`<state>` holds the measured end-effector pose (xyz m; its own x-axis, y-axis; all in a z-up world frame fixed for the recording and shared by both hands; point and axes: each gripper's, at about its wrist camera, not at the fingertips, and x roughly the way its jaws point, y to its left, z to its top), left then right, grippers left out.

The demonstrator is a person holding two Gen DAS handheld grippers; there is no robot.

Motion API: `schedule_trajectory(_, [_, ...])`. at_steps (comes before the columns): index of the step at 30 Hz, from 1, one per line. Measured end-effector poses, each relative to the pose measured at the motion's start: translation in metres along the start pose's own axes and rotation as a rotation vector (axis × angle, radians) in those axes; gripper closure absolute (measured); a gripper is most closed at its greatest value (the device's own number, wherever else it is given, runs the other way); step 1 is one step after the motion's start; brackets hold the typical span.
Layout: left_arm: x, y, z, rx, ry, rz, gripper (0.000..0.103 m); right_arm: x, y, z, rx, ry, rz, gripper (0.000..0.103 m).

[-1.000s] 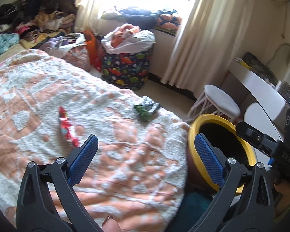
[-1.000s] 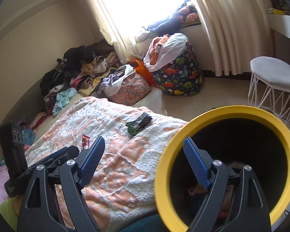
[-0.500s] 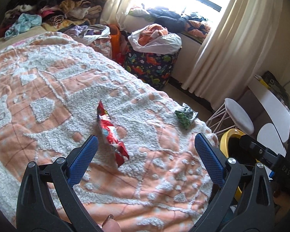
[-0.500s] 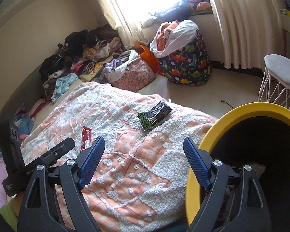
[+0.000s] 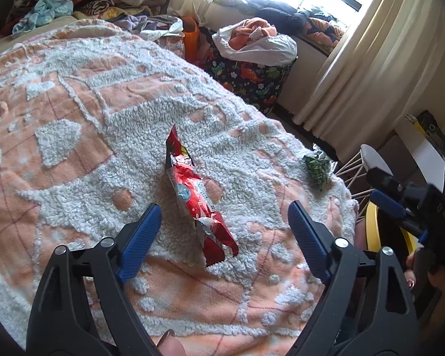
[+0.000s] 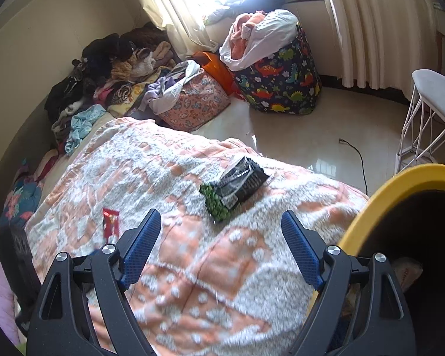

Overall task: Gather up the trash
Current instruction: 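Move both open tools back toward the last items on the bed, then grasp the red snack wrapper with left tool while right tool grasps the dark green packet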

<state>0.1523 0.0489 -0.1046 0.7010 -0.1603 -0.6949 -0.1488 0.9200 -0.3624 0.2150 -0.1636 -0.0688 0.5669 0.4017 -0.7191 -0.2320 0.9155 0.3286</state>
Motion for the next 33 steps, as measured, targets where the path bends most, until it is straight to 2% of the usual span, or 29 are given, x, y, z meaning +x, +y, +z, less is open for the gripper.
schedule_trajectory(11, [0.021, 0.008, 0.007, -0.029, 0.019, -0.002, 0.044, 0.058, -0.015, 0.030, 0.106, 0.087, -0.041, 0.025])
schedule_trajectory(15, [0.025, 0.010, 0.011, -0.034, 0.014, -0.006, 0.049, 0.074, -0.020, 0.036, 0.145, 0.116, -0.029, 0.030])
schedule_trajectory(17, [0.027, 0.012, 0.013, -0.039, 0.012, -0.006, 0.057, 0.080, -0.021, 0.038, 0.156, 0.129, -0.024, 0.033])
schedule_trajectory(21, [0.029, 0.017, 0.015, -0.055, 0.007, -0.003, 0.069, 0.084, -0.015, 0.037, 0.132, 0.137, -0.019, 0.050])
schedule_trajectory(22, [0.029, 0.018, 0.015, -0.060, 0.005, -0.003, 0.071, 0.083, -0.012, 0.036, 0.119, 0.138, -0.004, 0.062])
schedule_trajectory(25, [0.028, 0.021, 0.014, -0.069, 0.002, -0.003, 0.077, 0.082, -0.004, 0.028, 0.083, 0.140, 0.017, 0.067])
schedule_trajectory(30, [0.023, 0.024, 0.012, -0.075, -0.001, -0.007, 0.083, 0.069, 0.011, 0.010, 0.041, 0.115, 0.058, 0.071])
schedule_trajectory(31, [0.022, 0.023, 0.012, -0.072, -0.002, -0.010, 0.084, 0.066, 0.014, 0.005, 0.030, 0.114, 0.066, 0.078])
schedule_trajectory(33, [0.018, 0.022, 0.011, -0.063, -0.005, -0.012, 0.085, 0.060, 0.021, -0.003, 0.009, 0.115, 0.096, 0.081])
